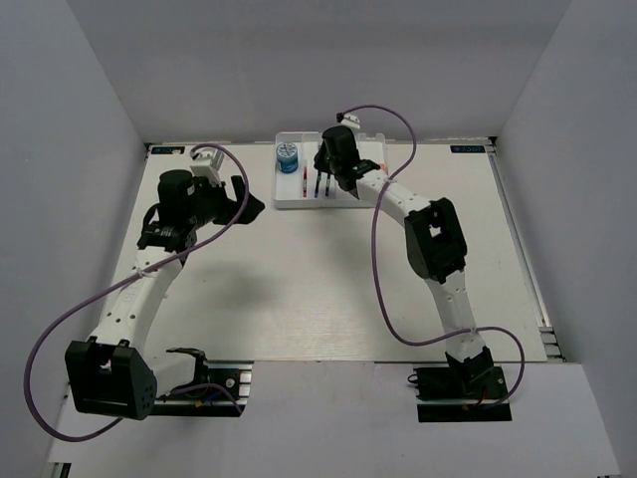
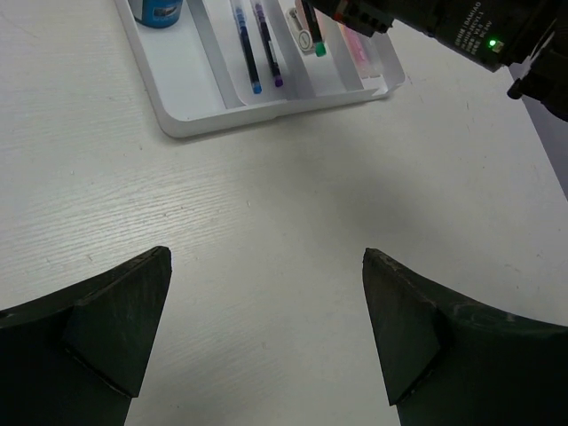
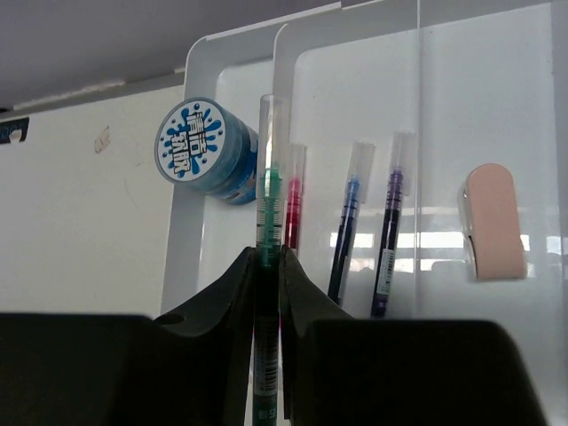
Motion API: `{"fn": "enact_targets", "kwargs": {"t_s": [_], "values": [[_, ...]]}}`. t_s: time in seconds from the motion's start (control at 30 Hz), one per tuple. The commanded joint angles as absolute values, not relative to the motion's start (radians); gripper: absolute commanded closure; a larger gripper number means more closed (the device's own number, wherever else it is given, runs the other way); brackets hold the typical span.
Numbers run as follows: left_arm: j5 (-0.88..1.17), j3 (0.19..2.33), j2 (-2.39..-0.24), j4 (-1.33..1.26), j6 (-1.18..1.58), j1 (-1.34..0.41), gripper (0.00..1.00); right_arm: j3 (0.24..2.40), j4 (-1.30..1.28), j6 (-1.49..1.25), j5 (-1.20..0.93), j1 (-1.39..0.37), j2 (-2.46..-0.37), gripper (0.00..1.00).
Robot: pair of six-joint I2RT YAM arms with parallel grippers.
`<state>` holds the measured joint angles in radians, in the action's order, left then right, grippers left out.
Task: Sort the stationery into containers
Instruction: Place the pen in the storage box.
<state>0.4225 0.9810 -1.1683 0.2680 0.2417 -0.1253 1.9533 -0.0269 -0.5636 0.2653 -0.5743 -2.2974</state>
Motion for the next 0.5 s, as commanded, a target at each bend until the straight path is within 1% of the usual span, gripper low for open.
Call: {"fn": "enact_targets", "kwargs": {"t_s": [0.0,0.13,0.27,0.47], "values": [[0.443,0.963,-1.16,0.256,0.25,-0.121,0.02,2.003,0.069,-0.675,0.393,-0.581,-2.339,1.0],[0.445,0.95,-1.161,0.242,0.256,-0.121,0.02,2.005,0.126,-0.695,0.436,-0.578,-2.382,1.0],[0.448,0.934,-1.16,0.233,0.256,-0.121,0.02,2.009,0.181,-0.675,0.361,-0.577,-2.419,1.0],[0.443,0.92,-1.157,0.233,0.247,-0.121,0.02,2.022,0.233,-0.649,0.314,-0.58,-2.468,1.0]]}}
